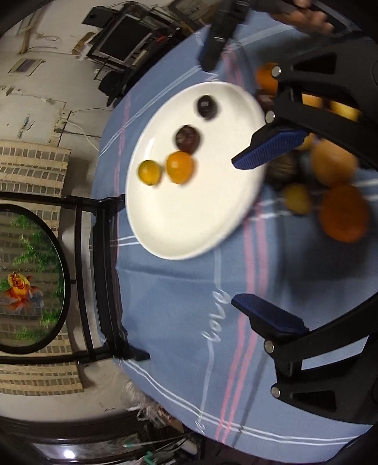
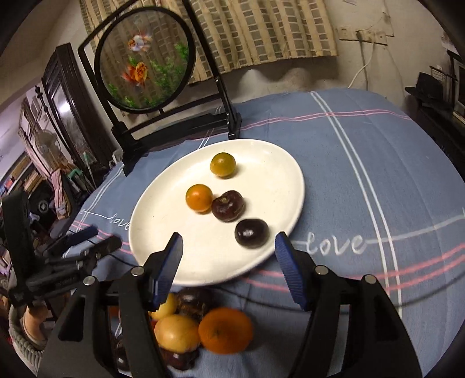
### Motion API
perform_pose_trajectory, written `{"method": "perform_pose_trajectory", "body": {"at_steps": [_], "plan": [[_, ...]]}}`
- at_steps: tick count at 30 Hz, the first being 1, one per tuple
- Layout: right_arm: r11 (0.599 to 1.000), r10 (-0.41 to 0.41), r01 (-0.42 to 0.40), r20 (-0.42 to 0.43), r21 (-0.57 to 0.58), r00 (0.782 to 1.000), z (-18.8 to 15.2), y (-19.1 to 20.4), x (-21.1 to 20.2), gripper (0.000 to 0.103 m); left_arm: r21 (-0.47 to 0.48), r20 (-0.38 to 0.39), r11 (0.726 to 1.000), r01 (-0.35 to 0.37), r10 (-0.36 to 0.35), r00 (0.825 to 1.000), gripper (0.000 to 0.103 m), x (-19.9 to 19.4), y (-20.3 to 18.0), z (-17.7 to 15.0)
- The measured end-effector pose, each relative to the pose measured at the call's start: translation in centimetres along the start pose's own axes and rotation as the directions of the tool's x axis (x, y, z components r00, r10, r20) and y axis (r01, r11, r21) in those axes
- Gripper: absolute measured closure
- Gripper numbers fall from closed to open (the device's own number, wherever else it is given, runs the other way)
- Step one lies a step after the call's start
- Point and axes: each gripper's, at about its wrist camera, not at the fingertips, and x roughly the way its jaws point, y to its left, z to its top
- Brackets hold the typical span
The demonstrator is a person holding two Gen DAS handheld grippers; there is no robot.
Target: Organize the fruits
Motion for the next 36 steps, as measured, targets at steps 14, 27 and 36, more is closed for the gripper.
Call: {"method": "perform_pose_trajectory", "body": {"at_steps": [14, 27, 36], "plan": [[0.985, 0.0, -0.005, 0.034, 0.173, 0.999, -4.5, -3.6, -4.5, 0.004, 0.012, -0.06, 1.0, 0.028, -0.027, 0.998, 0.009, -1.9, 0.7, -6.1], [0.985, -0.004, 0.0, 0.025, 0.171, 1.0, -4.4, -3.8, -4.3, 0.004, -0.148, 0.001, 0.982, -0.117, 0.119, 0.993, 0.002, -3.1, 6.2, -5.6], [0.986, 0.001, -0.006, 0.028, 0.166, 1.0, -4.4, -3.7, -4.4, 0.004, -0.275, 0.022, 0.955, -0.114, 0.125, 0.992, 0.002, -3.7, 8.9, -5.7]]}}
